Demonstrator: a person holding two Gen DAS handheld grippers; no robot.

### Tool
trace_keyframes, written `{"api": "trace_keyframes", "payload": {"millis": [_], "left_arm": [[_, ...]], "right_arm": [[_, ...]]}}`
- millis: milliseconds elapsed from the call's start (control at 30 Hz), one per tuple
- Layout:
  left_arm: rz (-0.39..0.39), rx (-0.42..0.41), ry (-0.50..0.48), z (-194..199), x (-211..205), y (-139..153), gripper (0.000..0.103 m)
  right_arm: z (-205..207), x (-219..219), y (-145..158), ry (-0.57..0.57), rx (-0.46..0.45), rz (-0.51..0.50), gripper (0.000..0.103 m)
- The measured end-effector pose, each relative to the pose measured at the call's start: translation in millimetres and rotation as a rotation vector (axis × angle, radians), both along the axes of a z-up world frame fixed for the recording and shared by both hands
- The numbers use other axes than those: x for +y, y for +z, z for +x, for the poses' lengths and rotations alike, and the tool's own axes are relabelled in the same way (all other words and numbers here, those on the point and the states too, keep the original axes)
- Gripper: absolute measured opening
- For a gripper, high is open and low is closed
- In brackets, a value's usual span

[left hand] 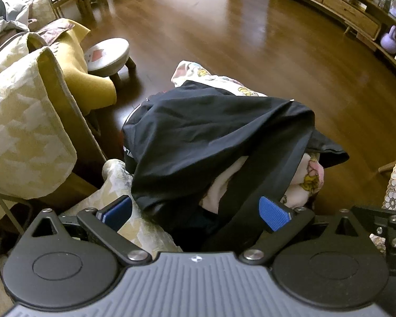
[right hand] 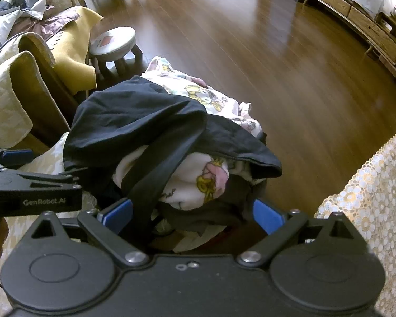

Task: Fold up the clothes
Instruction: 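Reach both grippers toward the black garment on the clothes pile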

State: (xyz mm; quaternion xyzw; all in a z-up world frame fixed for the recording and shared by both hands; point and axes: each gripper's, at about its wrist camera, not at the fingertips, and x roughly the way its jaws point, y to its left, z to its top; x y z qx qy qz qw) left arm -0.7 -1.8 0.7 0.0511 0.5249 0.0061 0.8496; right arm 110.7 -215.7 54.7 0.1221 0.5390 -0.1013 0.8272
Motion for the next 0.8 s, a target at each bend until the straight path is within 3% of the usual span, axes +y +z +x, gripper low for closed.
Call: {"api": "trace_keyframes", "payload": {"millis": [100, 367, 800], "left_arm": [[0.027, 0.003, 0.018, 1.3, -3.6, 0.9, 0.103], [-0.017, -0.003, 0.059, 2.5, 6.9, 0.7, 0.103], [-0.004, 0.009, 0.031, -0.7, 3.8, -4.2, 0.103]], "right_arm": [[-0.2, -0.4, 0.1, -0.002, -0.006, -0.009, 0.103], [-2.0, 2.9, 1.4, -0.011, -0.011, -0.012, 0.103], [0.6, 2.0, 0.0, -0.010, -0.009, -0.006, 0.103]]}}
